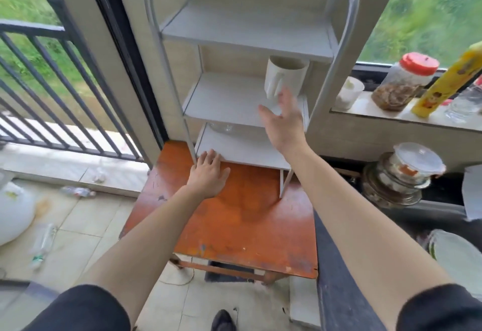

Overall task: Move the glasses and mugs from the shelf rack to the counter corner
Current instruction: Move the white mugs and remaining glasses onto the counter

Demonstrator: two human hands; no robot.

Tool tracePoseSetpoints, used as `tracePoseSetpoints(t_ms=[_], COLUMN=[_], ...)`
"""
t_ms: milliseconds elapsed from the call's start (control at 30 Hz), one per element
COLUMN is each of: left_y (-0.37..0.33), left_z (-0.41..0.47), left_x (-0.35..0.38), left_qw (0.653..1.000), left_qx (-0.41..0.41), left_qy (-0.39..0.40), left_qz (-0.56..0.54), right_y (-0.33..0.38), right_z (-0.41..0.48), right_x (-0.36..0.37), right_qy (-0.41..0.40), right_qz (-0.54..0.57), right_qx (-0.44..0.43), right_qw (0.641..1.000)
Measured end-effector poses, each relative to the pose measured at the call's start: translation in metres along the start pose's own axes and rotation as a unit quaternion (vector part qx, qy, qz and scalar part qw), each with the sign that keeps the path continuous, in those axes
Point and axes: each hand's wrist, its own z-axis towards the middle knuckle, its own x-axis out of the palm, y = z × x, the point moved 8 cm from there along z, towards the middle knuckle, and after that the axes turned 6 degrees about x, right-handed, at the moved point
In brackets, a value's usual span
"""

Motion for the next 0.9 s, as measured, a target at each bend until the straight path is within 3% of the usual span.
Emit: tracePoseSetpoints(t_ms=[133,233,367,533,700,900], left_y=[-0.001,0.001,-0.009,-0.021,-0.025,-0.012], left_z=[0.012,0.029,0.053,0.075,0.066,0.027], left_x=[-0.019,-0.025,-0.026,-0.034,-0.045,-0.041], left_qw=[0.998,0.984,0.919,0.830,0.807,0.801], left_qx=[0.007,-0.029,-0.069,-0.109,-0.098,-0.140], left_qy=[-0.065,-0.100,-0.124,-0.147,-0.150,-0.167], left_qz=[0.001,-0.145,-0.367,-0.527,-0.563,-0.558], right_y=[-0.005,-0.010,-0.009,-0.008,-0.008,-0.005], right_z=[0.022,0.026,0.023,0.025,0.023,0.018], right_x=[0.006,0.006,0.005,0.005,0.008,0.003], right_qy=[0.021,0.018,0.020,0.025,0.027,-0.043], right_qz=[0.036,0.018,-0.001,0.005,0.022,0.095], right_qx=[0.044,0.035,0.008,0.012,0.010,0.020], right_qw=[0.998,0.999,1.000,1.000,0.999,0.994])
